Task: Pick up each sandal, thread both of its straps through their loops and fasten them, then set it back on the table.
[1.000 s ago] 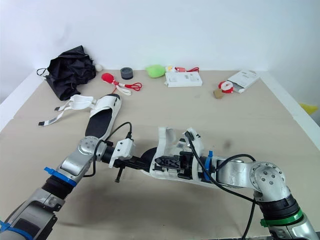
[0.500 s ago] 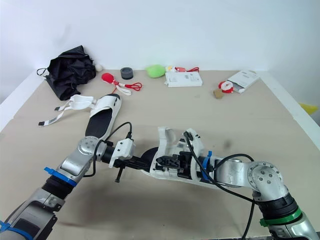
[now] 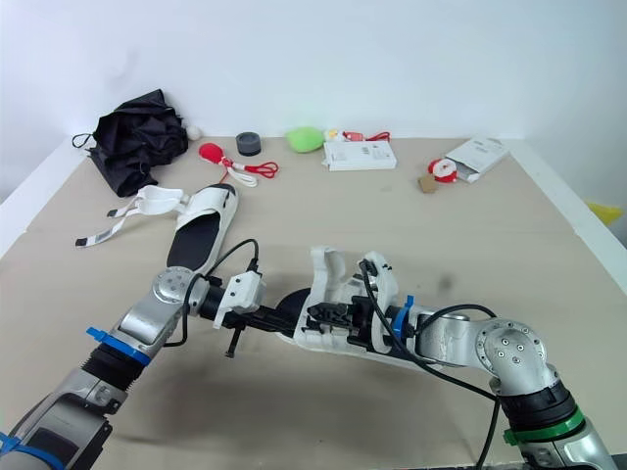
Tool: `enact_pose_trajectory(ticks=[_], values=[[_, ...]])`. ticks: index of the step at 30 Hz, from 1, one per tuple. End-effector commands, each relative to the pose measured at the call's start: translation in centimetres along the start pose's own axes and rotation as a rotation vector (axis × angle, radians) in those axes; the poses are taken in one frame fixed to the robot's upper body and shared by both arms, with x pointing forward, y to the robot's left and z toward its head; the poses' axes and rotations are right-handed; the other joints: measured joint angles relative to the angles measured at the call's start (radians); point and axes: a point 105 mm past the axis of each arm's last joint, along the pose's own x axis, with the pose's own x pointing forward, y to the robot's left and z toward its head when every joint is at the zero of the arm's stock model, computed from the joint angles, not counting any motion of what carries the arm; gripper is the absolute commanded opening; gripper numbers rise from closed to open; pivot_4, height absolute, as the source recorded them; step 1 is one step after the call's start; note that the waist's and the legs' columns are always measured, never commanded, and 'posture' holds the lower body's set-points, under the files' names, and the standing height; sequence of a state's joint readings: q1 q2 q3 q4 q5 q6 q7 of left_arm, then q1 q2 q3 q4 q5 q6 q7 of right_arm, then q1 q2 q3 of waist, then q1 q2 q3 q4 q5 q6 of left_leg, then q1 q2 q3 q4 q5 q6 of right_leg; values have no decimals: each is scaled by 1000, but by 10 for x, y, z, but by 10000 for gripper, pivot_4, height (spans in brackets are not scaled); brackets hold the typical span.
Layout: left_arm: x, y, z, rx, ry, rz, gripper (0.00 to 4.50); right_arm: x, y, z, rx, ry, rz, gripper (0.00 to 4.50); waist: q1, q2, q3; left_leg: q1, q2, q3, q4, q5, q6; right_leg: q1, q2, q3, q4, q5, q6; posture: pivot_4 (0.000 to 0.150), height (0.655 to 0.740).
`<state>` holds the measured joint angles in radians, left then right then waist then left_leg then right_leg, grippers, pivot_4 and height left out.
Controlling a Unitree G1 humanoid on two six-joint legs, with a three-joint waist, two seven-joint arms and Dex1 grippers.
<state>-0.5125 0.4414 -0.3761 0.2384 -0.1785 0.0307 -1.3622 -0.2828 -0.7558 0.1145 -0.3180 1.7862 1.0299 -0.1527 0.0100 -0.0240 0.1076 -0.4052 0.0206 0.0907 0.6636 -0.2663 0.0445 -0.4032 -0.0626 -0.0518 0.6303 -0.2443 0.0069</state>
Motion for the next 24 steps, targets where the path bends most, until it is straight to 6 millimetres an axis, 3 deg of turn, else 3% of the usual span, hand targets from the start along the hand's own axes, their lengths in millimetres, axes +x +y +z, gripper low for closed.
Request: enact_pose_trajectory(ticks=[1,6,9,17,24], values=[[0,-18,-41,-147,130,-42,0,-1,2,-15,36,61,30,251,0,0,0,0,0,0,0,0,0,0,0,0,0,0,0,1500,7400],[0,-18,-41,-147,131,-40,0,-2,4,-26,43,102,47,251,0,0,0,0,0,0,0,0,0,0,0,0,0,0,0,1500,7400],[0,-18,-41,-147,131,-40,0,1,-6,-26,-26,107,-26,251,0,0,0,0,0,0,0,0,0,0,0,0,0,0,0,1500,7400],[-1,-18,-40,-144,132,-40,0,6,-9,-21,-208,113,-81,251,0,0,0,0,0,0,0,0,0,0,0,0,0,0,0,1500,7400],[-2,-17,-40,-143,135,-39,0,-3,8,-29,-160,157,56,251,0,0,0,0,0,0,0,0,0,0,0,-1,0,0,0,1500,7400]])
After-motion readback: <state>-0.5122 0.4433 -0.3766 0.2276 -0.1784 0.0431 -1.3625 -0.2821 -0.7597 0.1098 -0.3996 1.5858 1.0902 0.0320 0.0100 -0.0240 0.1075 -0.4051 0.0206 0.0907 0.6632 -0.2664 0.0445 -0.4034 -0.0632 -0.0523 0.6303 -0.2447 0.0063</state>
